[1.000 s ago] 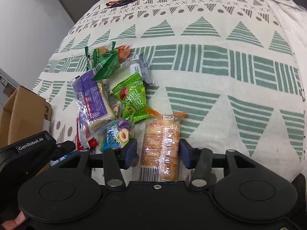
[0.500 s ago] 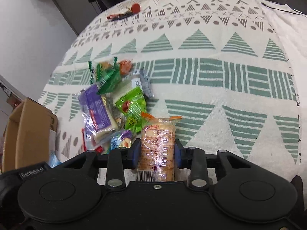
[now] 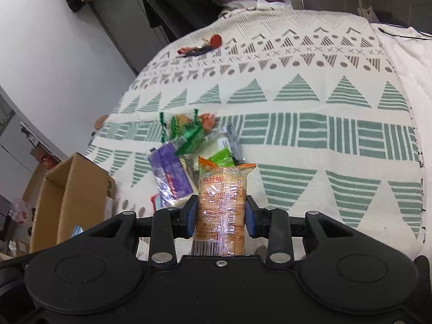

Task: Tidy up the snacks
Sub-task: 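Carry both held snacks over the cardboard box and open both tools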

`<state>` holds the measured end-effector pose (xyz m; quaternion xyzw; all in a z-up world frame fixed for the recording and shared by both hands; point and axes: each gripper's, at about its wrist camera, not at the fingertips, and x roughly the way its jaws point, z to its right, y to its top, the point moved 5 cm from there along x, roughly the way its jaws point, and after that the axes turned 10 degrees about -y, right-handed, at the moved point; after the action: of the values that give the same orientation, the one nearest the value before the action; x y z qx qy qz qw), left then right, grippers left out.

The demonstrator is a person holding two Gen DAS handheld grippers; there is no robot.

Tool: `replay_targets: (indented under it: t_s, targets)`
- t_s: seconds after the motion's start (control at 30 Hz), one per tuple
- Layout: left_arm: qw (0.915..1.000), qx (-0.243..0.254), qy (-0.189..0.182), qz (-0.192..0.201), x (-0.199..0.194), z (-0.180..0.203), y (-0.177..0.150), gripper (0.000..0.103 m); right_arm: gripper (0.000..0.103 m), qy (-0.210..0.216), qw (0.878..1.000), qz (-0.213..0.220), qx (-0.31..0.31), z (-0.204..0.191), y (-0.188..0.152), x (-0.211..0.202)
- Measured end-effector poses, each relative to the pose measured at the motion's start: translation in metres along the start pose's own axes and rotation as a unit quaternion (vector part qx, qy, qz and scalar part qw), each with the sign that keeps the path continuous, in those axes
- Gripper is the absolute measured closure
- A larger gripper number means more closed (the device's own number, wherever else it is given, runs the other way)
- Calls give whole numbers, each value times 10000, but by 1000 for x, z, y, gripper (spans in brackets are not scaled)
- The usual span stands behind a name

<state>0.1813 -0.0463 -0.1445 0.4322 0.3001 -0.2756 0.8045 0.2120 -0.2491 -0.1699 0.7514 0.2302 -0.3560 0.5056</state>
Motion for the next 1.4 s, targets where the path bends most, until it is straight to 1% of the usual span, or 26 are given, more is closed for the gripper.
replay_targets:
  t_s: [0.13,0.37,0.47,0.57,0.63,0.83,1.03,1.3,1.4]
  targets:
    - [9999,74,-18,131,-15,-3,6,78,69,177,9997,157,-101,-7,2,-10]
    - [9993,170,-45,342,-37,-10,16,78,69,610,9971,378,-247,-25,5,-26]
    - [9989,202,-41,417,-46,-15,21,79,69,851,9949,425,-329,-36,6,-32]
    - [9986,235,-17,481,-53,-20,25,78,69,1064,9912,613,-487,-50,7,-41]
    - [9983,254,-1,523,-58,-24,28,79,68,1208,9890,658,-539,-59,8,-45]
    - [9967,410,76,690,-69,-32,38,78,69,1314,9870,663,-649,-78,6,-46]
    - [9958,427,180,784,-77,-47,50,78,69,1470,9850,628,-648,-94,6,-41]
    - [9947,389,337,893,-78,-70,71,78,69,1898,9790,424,-616,-120,1,-34]
    - [9948,363,362,879,-74,-79,78,78,68,2058,9755,372,-680,-134,-2,-32]
